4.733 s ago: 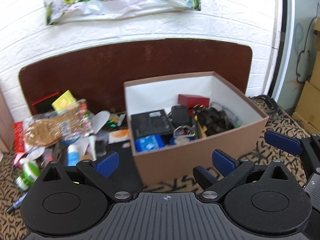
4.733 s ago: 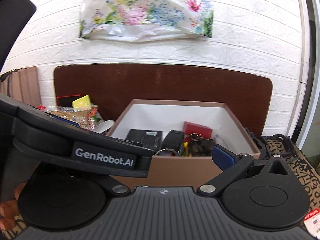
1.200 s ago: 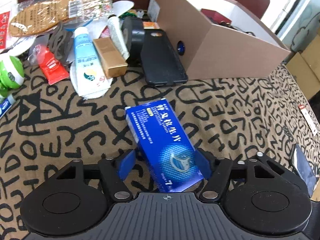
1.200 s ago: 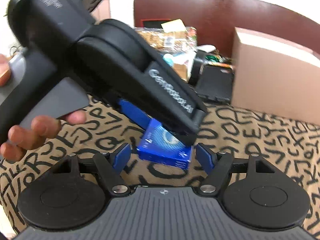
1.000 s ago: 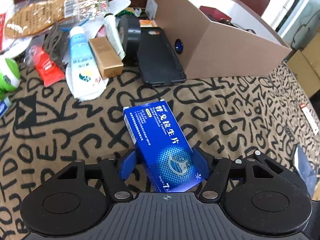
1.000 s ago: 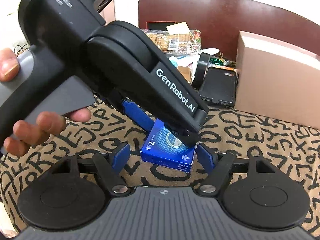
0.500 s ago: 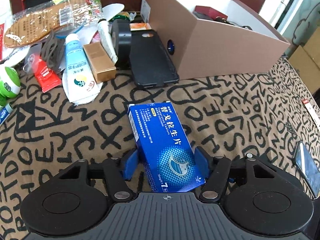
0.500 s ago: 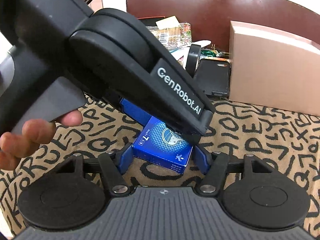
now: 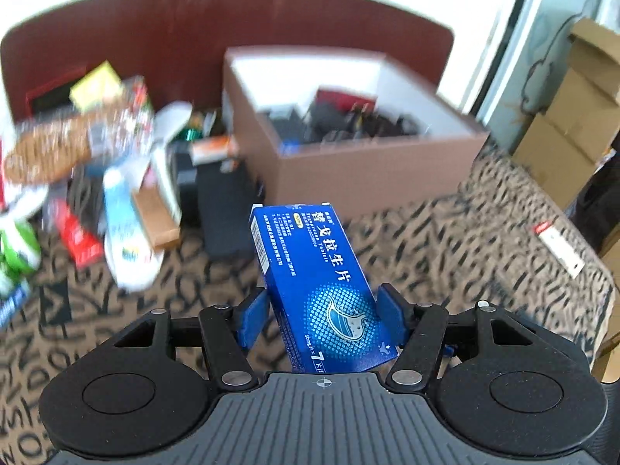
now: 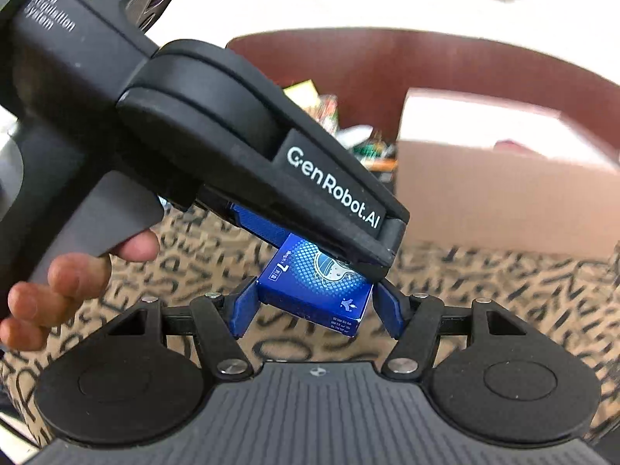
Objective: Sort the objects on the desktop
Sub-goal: 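Lift and carry the blue medicine box with the left tool over the cardboard box, then lower the blue medicine box into the cardboard box and open the left tool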
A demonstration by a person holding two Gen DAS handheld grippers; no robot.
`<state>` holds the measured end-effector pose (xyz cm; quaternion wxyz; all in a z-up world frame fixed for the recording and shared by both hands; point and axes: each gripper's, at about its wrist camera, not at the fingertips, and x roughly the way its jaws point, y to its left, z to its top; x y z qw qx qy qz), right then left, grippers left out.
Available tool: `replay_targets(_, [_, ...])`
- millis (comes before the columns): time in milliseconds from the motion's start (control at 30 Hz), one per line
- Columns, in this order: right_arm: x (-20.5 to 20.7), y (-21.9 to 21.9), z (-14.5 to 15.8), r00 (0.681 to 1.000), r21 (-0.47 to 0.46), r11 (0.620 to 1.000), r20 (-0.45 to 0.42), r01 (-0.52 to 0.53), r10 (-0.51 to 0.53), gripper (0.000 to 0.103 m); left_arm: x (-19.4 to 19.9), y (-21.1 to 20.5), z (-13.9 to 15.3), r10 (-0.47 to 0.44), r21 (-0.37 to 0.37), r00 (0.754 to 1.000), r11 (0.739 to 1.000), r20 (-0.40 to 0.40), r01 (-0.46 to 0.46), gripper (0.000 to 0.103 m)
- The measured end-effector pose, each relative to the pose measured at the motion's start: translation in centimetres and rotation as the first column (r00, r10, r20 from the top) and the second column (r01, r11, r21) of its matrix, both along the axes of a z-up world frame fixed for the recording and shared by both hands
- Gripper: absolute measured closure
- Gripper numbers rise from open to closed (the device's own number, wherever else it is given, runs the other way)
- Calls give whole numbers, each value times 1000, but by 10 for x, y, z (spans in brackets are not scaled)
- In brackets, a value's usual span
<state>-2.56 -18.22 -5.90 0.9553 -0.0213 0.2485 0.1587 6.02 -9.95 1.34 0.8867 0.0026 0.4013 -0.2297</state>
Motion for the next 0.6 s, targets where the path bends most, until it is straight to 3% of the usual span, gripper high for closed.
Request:
replay_targets(233, [26, -24, 43, 993, -24, 999, 117, 37, -34, 34, 37, -31, 47, -23, -40, 994, 999, 109, 27, 39])
replay_targets(367, [58, -43, 62, 988, -21, 998, 142, 57, -54, 34, 73, -50, 62, -21, -58, 990, 998, 141, 29, 39])
replay_targets(600, [129, -78, 72, 994, 1, 997, 81, 79, -78, 34, 152, -76, 52, -10, -78, 997, 997, 83, 17, 38])
